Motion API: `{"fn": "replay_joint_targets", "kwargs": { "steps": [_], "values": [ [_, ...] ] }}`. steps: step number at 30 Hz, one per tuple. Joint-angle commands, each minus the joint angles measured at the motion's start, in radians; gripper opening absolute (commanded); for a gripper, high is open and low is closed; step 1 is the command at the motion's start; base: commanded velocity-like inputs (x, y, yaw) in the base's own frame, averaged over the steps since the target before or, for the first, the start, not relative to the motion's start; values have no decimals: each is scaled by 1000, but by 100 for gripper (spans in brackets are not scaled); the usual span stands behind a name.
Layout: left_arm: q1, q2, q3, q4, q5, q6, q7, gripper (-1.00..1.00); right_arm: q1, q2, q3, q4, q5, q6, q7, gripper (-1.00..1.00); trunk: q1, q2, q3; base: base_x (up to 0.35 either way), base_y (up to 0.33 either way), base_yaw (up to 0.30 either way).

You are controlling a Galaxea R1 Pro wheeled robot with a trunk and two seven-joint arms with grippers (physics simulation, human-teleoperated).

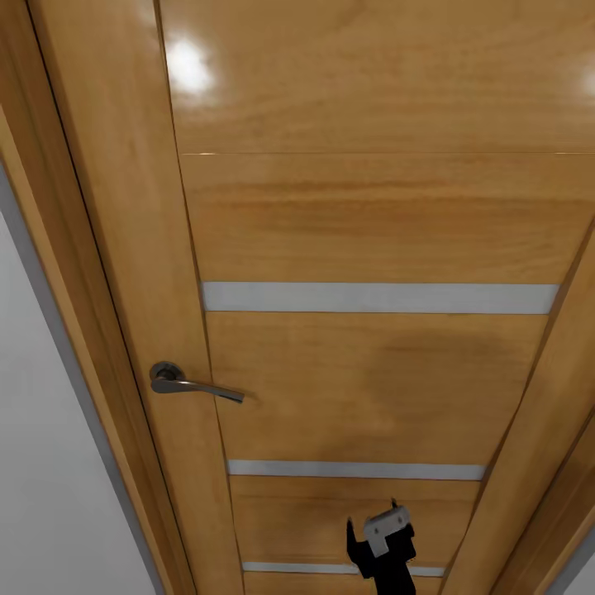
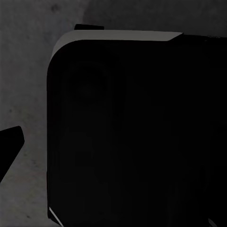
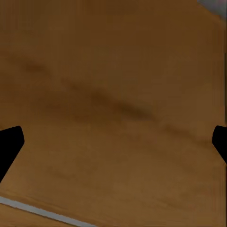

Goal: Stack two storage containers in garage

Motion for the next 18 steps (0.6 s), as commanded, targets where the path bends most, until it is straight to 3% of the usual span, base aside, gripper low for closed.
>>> {"fn": "replay_joint_targets", "kwargs": {
  "steps": [1,7,9,18],
  "values": [
    [0,0,1,0,7,-2,-1,100,-1,-1,1,-3,10,9,-6,100,0,0,-1,0,0,0],
    [0,-1,1,0,7,-9,-1,100,-38,-1,-2,-2,29,10,-9,100,0,0,-1,0,0,0],
    [0,-1,1,0,7,-16,-1,100,-75,0,-4,11,30,11,-9,100,0,0,-1,0,0,0],
    [0,-1,1,0,7,-16,-1,100,-106,0,-4,13,30,21,-9,100,0,0,-1,0,0,0]
  ]
}}
